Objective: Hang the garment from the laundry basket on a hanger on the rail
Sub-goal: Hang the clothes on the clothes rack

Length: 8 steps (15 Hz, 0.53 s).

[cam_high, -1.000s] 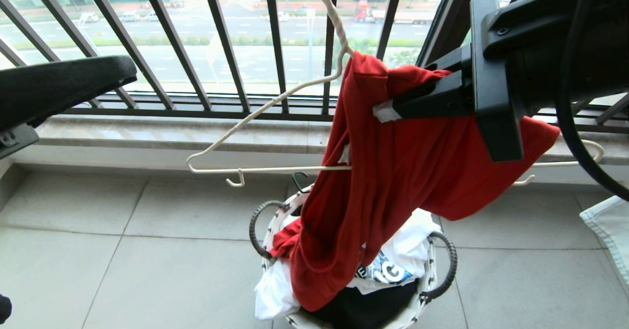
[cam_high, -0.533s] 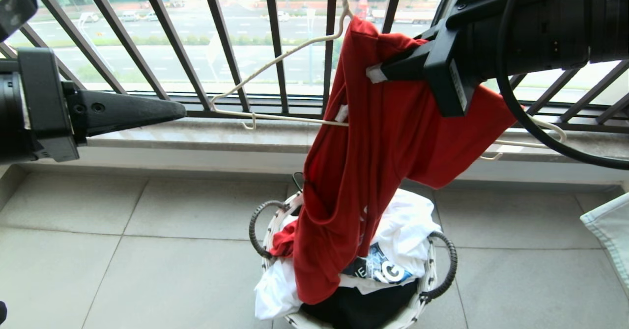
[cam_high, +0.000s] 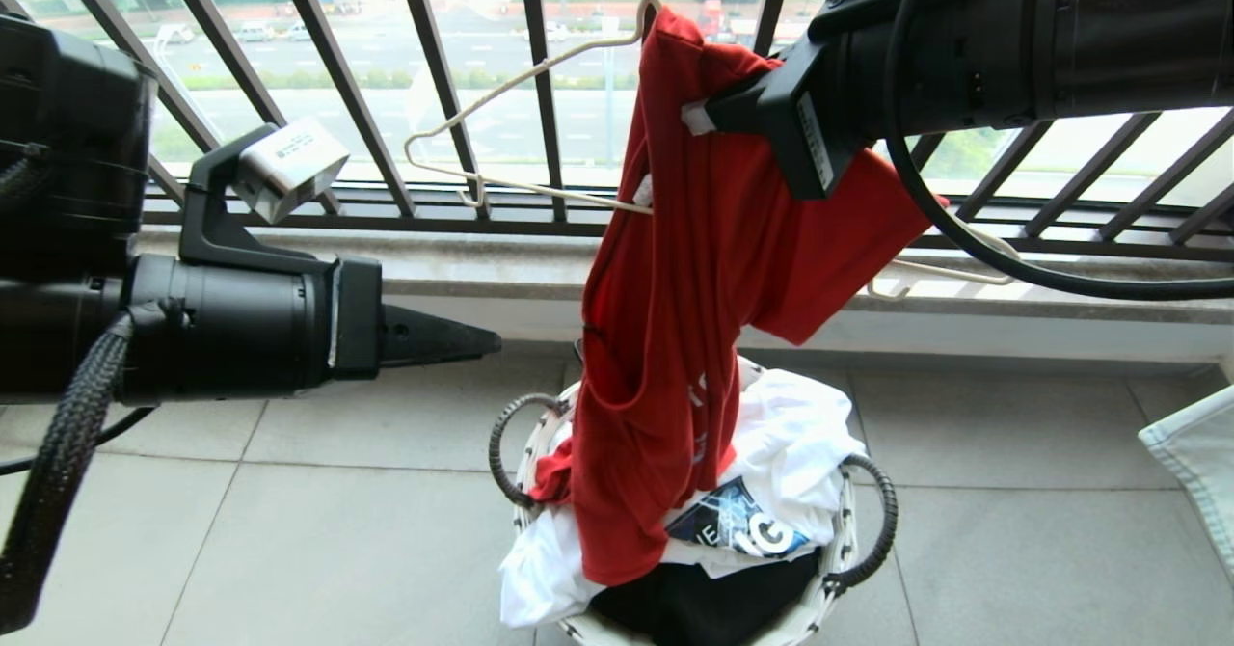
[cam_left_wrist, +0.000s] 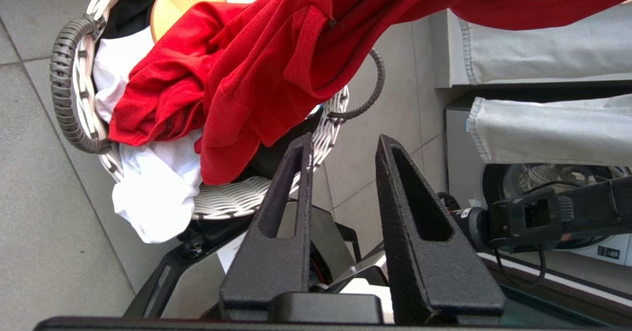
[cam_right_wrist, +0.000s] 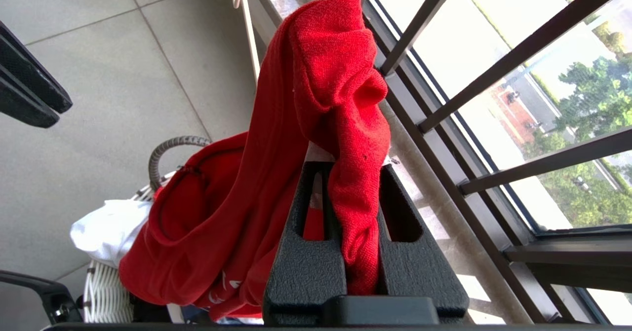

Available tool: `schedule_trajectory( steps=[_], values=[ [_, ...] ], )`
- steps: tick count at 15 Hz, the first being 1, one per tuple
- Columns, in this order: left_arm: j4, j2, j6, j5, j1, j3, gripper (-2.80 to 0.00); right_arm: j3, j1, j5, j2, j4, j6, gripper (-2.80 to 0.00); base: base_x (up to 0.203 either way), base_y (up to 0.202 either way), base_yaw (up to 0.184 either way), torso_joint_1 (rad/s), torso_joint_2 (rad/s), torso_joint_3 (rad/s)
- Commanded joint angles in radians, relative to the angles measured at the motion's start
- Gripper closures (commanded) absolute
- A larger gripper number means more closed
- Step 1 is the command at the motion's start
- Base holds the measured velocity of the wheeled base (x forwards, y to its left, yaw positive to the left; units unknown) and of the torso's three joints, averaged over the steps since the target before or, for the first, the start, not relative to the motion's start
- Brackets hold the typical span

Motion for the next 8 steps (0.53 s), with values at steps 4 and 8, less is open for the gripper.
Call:
schedule_trajectory(
  steps=[4, 8],
  values=[
    [-0.394, 0.133, 0.004, 0.21, -0.133, 0.201, -2.8, -0.002, 0.007, -0.001, -0.016, 0.001, 0.002, 0.0, 0.0, 0.0, 0.0, 0.0, 0.0, 0.0],
    [-0.532, 0.156, 0.004, 0.321, -0.161, 0.243, -2.8, 0.001, 0.048, -0.001, -0.048, 0.013, 0.002, 0.0, 0.0, 0.0, 0.0, 0.0, 0.0, 0.0]
  ],
)
